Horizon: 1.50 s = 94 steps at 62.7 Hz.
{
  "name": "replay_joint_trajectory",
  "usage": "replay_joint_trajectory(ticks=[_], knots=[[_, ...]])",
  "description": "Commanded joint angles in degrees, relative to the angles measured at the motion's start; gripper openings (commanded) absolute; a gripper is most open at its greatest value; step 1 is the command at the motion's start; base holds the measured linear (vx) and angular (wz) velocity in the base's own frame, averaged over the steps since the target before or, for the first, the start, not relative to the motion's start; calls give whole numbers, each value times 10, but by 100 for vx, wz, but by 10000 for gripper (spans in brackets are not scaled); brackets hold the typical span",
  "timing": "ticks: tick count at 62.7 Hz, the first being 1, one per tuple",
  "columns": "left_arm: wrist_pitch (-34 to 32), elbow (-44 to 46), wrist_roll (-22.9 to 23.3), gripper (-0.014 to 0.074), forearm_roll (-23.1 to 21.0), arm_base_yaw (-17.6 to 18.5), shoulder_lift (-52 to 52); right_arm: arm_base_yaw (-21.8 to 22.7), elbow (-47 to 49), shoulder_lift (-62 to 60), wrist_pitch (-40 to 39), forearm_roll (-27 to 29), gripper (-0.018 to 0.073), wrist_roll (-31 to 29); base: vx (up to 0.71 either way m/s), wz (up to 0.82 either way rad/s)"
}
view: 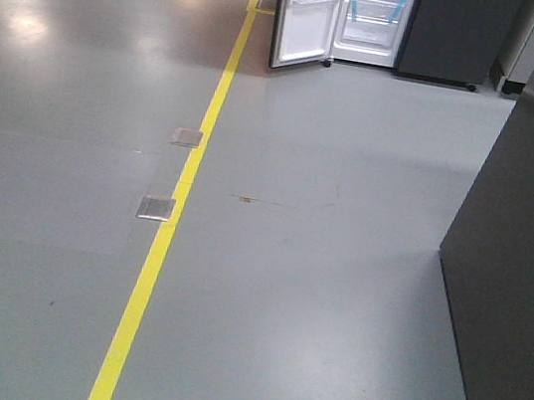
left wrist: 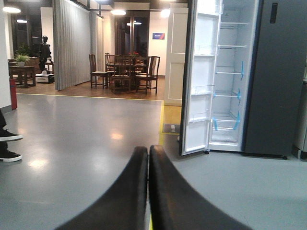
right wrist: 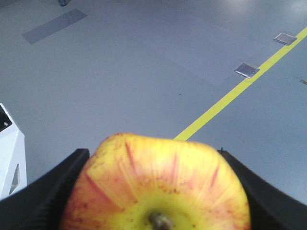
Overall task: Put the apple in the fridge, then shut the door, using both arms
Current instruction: 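Drive the base up to the open refrigerator door, apple held in right gripper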
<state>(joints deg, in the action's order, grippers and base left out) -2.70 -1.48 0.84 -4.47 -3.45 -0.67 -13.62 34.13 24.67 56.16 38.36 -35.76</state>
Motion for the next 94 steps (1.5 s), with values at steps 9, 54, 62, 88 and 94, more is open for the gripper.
replay_joint_trajectory(ticks=[9, 54, 62, 88, 94], knots=[[-44, -12, 6, -6, -2, 1, -8, 0, 15, 4, -31, 28, 411, -1, 22, -13], [-44, -12, 6, -6, -2, 1, -8, 0, 15, 4, -31, 28, 411, -1, 22, -2], [-44, -12, 6, -6, -2, 1, -8, 0, 15, 4, -31, 28, 411, -1, 24, -1], [-44, -12, 6, -6, -2, 1, -8, 0, 15, 4, -31, 28, 411, -1, 26, -2], [-44, -12, 6, -6, -2, 1, -8, 0, 15, 4, -30, 28, 411, -1, 28, -1]])
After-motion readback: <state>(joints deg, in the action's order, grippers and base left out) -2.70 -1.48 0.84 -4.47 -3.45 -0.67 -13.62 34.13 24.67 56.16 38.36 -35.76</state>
